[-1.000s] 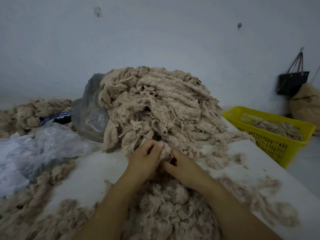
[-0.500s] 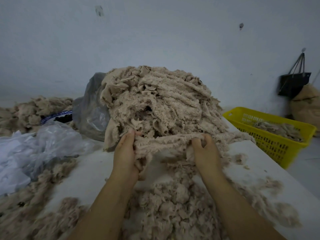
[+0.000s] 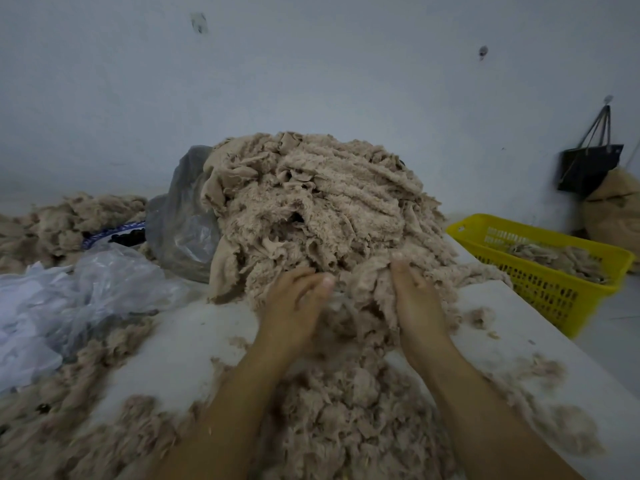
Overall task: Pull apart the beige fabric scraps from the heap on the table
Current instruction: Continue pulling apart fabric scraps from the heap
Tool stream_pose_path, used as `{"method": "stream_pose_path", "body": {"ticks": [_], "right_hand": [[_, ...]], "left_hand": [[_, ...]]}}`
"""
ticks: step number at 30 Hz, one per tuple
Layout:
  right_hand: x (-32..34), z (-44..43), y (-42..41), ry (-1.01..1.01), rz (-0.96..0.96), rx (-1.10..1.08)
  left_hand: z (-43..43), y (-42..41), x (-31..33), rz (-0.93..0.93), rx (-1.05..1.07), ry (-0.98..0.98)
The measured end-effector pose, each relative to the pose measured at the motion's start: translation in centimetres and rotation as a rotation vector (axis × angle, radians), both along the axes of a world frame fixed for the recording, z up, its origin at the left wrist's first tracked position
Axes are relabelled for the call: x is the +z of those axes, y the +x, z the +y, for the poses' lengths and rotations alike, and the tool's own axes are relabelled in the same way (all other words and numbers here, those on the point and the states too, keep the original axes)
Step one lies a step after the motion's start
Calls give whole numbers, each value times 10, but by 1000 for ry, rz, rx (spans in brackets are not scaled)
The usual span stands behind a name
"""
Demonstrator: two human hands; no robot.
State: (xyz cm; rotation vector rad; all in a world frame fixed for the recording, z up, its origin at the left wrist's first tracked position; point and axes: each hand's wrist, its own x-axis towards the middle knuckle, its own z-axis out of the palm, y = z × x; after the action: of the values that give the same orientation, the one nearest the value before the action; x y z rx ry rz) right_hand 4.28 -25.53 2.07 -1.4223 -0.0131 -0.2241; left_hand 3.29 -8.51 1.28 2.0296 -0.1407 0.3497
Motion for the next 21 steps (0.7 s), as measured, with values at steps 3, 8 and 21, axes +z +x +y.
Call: {"method": "stream_pose_path", "body": {"ticks": [3, 8, 21], "right_hand": [[2, 8, -7, -77, -74, 107], [3, 7, -5, 54, -98, 102], [-13, 17, -6, -533, -49, 376]], "left_hand": [[-10, -2, -9, -16, -243, 55], [-3, 0, -13, 62, -100, 125], [17, 0, 14, 183, -252, -1499]]}}
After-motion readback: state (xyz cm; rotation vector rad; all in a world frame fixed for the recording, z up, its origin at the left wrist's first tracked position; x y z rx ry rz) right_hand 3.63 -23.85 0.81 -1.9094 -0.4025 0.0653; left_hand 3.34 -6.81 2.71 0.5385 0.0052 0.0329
